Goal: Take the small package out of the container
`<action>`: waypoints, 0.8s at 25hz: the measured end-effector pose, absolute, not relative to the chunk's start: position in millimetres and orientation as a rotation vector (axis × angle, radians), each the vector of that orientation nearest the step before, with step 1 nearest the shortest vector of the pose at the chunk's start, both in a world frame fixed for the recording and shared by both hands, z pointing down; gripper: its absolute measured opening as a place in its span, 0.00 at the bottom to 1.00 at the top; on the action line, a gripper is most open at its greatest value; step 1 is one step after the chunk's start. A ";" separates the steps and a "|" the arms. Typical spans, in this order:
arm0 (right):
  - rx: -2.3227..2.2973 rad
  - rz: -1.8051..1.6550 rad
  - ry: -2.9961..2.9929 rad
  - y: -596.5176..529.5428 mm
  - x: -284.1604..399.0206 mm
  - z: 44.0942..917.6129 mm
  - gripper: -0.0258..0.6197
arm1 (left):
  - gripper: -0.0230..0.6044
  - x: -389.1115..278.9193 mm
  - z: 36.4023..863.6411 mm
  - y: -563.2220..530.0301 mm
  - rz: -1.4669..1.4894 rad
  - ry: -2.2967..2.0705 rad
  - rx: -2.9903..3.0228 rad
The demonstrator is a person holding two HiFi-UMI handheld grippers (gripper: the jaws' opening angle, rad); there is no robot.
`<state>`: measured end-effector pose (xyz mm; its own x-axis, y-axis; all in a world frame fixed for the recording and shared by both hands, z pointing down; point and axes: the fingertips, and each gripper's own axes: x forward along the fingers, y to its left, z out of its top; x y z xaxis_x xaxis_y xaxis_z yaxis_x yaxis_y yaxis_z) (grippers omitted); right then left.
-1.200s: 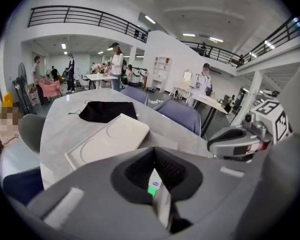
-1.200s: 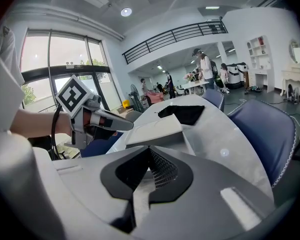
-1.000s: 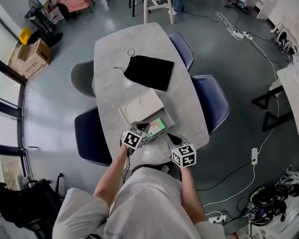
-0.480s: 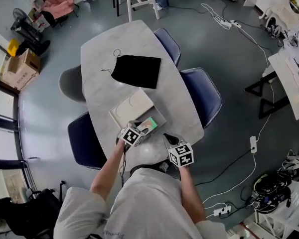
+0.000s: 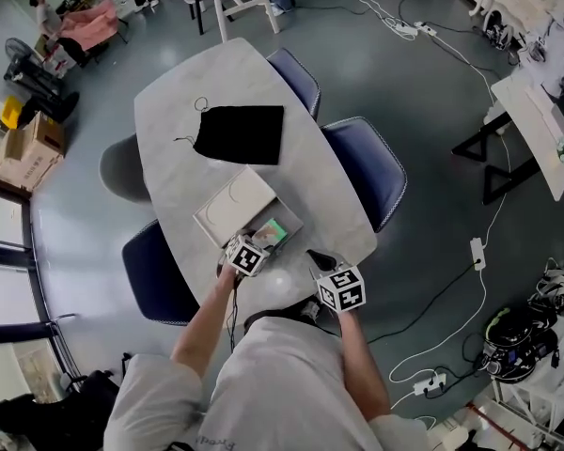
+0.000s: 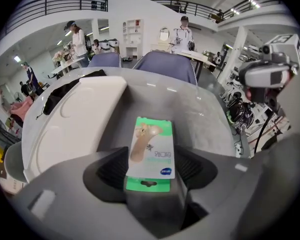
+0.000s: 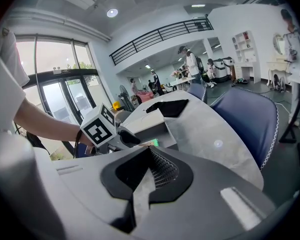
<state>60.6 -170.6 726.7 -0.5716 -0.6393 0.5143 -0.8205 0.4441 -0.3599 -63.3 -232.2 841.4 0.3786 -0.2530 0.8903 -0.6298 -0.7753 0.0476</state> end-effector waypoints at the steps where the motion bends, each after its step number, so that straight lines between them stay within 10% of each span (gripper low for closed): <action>1: 1.257 0.850 -2.397 -171.0 61.8 726.4 0.04 | 0.55 -62.9 841.5 -234.4 1.377 -0.775 2.268; 20: 1.242 0.870 -2.378 -173.6 58.8 733.0 0.04 | 0.59 -50.3 851.1 -254.2 1.493 -0.663 2.258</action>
<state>58.8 -173.6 733.0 -0.5707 -0.6263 0.5310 -0.8211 0.4362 -0.3680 -50.3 -254.2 851.1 0.3345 -0.1871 0.9236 -0.5594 -0.8282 0.0348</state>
